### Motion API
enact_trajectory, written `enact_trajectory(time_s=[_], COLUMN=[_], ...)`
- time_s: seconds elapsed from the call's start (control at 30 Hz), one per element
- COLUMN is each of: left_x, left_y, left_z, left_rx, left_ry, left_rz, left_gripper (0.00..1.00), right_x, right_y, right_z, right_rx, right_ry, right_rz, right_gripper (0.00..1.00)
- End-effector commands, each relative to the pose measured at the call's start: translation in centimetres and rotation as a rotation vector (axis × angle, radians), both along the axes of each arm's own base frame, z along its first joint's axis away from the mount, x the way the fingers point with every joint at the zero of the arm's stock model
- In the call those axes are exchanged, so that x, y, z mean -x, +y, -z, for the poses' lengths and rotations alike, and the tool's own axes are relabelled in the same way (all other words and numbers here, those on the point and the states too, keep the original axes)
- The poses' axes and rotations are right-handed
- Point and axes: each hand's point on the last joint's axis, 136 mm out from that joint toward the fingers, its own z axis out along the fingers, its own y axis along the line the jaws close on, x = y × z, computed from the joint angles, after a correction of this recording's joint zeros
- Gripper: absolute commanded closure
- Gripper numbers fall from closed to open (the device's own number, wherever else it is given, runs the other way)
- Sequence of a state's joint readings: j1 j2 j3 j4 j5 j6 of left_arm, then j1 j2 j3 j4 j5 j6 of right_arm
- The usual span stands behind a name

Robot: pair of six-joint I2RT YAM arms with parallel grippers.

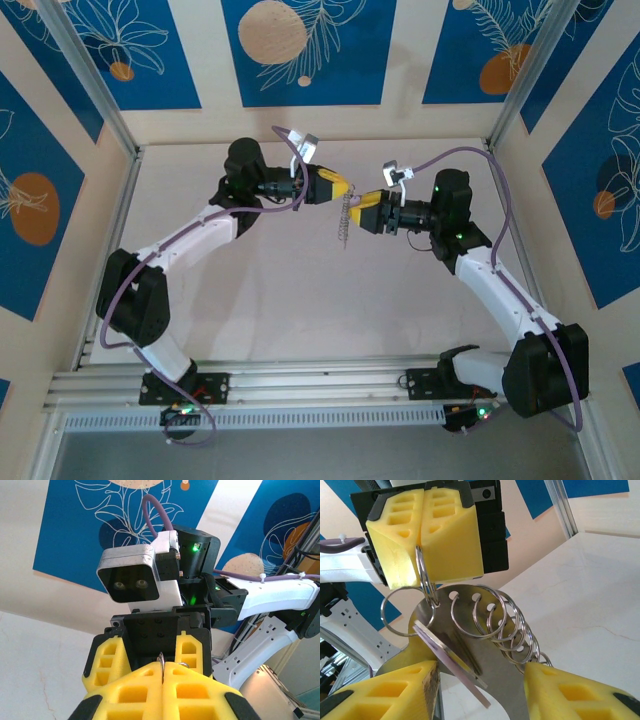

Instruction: Put the keys on the keyring

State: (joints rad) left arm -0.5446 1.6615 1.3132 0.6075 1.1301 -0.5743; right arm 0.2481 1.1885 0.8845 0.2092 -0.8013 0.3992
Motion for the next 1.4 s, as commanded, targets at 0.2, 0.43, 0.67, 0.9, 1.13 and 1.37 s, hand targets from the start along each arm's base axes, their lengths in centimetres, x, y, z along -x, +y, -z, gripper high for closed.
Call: enact_trajectory(time_s=[0.2,0.43,0.67,0.9,1.13,1.37], left_x=[0.9,0.5,0.3,0.3,0.3,-0.1], left_y=[0.6,0.6,0.7,0.7,0.7,0.6], left_z=[-1.5,-1.6,-2.0,-1.9,-1.7,-1.8], left_rx=[0.031,0.039,0.056,0.063,0.062,0.079], left_ry=[-0.056,-0.066,-0.077,-0.070,-0.068,-0.064], left_rz=[0.027,-0.001,-0.030,-0.035,-0.036,-0.051], left_gripper=[1.00,1.00,1.00,1.00,1.00,1.00], right_x=[0.1,0.9,1.7,2.1,1.4,1.1], right_y=[0.0,0.2,1.3,4.3,3.8,3.0], right_z=[-1.3,-0.4,0.5,0.9,1.4,1.5], right_rx=[-0.005,0.009,0.022,0.048,0.058,0.057], right_ry=[-0.046,-0.017,0.003,0.012,0.021,0.041], right_rz=[-0.016,-0.041,-0.077,-0.155,-0.120,-0.093], right_gripper=[0.95,1.00,1.00,1.00,1.00,0.98])
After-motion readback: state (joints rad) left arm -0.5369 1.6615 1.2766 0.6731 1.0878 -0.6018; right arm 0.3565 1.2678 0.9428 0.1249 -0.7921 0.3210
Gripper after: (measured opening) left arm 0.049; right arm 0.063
